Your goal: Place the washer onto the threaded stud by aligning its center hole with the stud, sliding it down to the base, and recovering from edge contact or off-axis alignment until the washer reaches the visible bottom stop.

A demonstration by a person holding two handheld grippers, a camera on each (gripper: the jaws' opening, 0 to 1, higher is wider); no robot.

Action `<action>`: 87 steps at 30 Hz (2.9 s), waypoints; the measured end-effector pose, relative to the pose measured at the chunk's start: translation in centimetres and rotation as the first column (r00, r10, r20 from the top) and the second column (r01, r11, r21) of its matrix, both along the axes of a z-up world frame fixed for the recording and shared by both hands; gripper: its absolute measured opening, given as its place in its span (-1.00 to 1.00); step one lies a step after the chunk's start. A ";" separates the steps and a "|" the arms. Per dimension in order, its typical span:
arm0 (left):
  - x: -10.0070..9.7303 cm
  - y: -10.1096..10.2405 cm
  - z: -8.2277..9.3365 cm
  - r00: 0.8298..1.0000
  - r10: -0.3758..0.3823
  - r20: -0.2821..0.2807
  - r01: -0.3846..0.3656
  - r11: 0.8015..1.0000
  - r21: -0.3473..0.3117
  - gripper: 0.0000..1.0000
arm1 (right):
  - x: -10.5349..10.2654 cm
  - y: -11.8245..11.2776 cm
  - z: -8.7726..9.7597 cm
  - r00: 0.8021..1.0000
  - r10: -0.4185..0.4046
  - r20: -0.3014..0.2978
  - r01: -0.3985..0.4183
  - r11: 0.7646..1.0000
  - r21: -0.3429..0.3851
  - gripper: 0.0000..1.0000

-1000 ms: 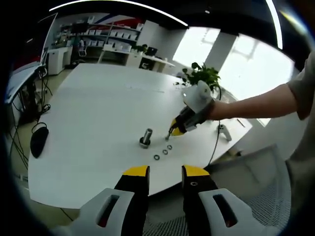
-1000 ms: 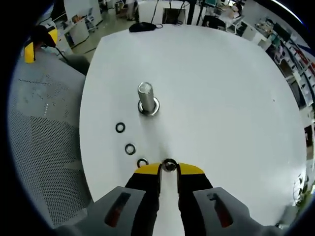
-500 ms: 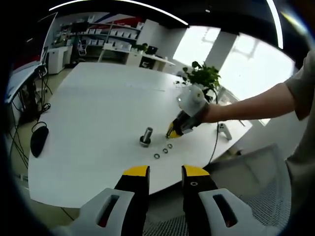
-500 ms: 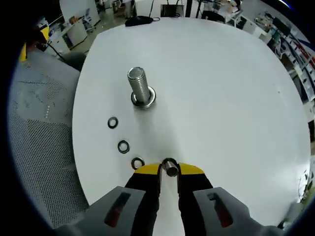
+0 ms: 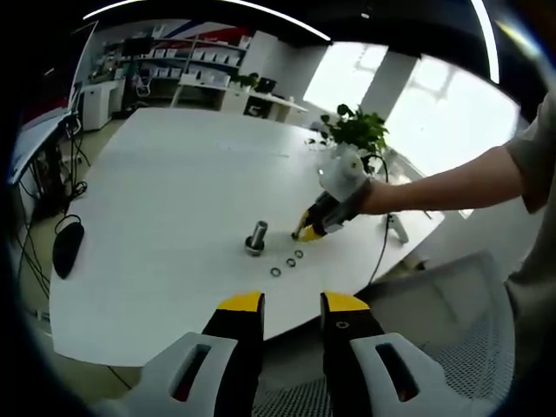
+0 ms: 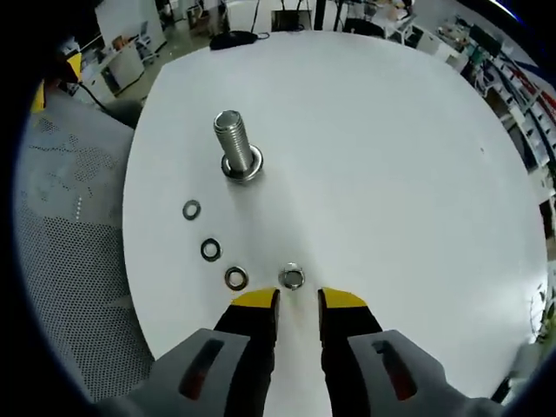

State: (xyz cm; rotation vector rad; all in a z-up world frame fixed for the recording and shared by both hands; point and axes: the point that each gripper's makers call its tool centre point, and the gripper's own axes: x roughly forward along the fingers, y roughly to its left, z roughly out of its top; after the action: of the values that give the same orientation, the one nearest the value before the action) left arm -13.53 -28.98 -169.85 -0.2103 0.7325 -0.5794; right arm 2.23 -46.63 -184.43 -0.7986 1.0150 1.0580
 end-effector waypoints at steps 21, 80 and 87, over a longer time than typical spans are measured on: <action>-0.1 0.3 -0.2 1.000 0.011 -0.005 -0.011 1.000 0.011 -0.53 | -6.9 5.8 -0.1 0.997 0.031 -0.072 -0.025 0.996 0.081 -0.56; -0.1 0.3 0.1 1.000 0.009 0.023 -0.009 1.000 0.027 -0.51 | -7.4 9.2 -0.9 0.987 0.156 -0.024 -0.156 0.988 0.005 -0.73; 0.1 0.2 0.5 0.999 0.014 0.042 -0.014 1.000 0.008 -0.51 | -7.5 8.9 -0.5 0.993 0.109 -0.042 -0.108 0.994 0.026 -0.74</action>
State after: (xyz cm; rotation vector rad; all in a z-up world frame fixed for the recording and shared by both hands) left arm -13.46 -28.78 -169.38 -0.1949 0.6925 -0.5656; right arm -5.27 -37.74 -184.89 -0.8223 1.0028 1.1821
